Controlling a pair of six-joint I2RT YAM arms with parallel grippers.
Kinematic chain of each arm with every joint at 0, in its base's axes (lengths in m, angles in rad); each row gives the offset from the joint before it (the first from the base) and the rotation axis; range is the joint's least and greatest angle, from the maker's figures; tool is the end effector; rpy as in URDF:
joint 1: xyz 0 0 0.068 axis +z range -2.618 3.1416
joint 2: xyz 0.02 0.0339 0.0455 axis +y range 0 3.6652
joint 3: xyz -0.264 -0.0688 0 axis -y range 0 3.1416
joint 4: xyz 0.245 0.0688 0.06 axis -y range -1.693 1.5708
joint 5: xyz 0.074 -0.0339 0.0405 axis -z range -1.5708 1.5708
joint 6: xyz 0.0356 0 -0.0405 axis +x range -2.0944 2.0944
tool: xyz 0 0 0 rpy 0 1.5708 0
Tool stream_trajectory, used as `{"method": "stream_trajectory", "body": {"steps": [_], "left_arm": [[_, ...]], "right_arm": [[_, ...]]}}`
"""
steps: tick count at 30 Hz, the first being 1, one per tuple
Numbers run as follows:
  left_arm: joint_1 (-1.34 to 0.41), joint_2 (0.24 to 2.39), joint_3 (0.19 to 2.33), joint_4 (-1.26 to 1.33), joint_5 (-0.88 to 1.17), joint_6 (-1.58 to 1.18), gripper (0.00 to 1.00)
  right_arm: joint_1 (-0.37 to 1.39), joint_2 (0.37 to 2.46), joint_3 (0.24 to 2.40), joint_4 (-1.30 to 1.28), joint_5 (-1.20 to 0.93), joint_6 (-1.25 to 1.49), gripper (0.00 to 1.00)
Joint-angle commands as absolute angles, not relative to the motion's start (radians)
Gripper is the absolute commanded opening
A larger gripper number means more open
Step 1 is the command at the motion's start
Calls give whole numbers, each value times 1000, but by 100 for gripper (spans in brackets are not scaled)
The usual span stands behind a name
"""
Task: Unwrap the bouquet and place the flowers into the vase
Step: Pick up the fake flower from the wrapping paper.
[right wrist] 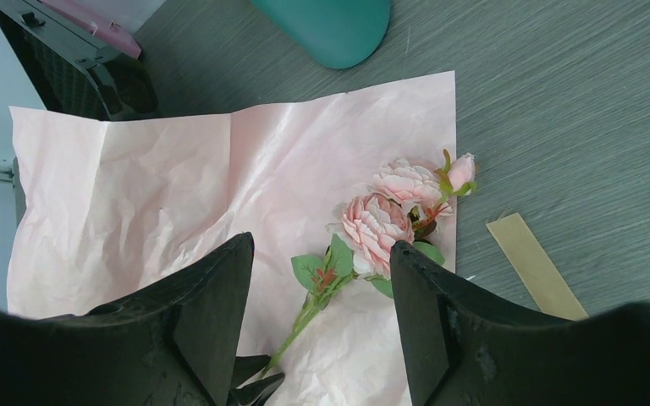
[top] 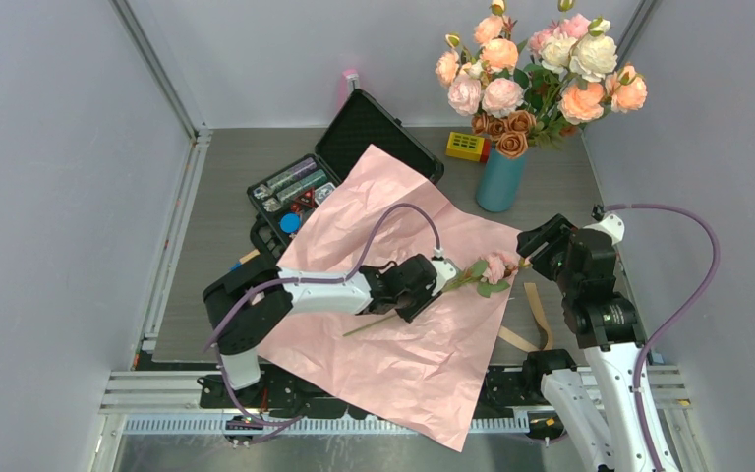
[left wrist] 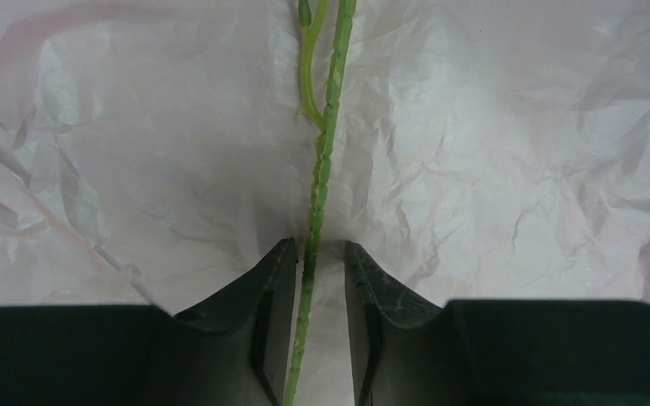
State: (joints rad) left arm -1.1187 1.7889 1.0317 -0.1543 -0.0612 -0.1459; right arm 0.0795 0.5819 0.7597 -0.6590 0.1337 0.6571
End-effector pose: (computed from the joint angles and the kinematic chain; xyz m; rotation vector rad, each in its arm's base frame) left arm 0.1607 -0.3260 0.1600 1.1629 2.2562 -0.4505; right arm 0.1268 0.0053 0.3104 0.6671 1.9518 0.3209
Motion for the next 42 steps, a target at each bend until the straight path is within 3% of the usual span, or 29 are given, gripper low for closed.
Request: {"method": "stream_trajectory", "body": {"steps": [1, 11, 25, 33, 42], "left_arm": [[-1136, 1827, 1084, -183, -87, -132, 29], [-1174, 1840, 1097, -209, -123, -128, 0], [-1193, 1693, 1048, -144, -208, -218, 0], [-1192, 1584, 1018, -129, -221, -321, 0], [-1193, 1424, 962, -94, -167, -387, 0]], "right_arm": [[84, 560, 761, -618, 165, 650, 66], [84, 529, 760, -618, 183, 648, 66], [84, 476, 765, -618, 230, 672, 67], [84, 389, 755, -544, 151, 635, 84], [85, 359, 768, -452, -44, 652, 87]]}}
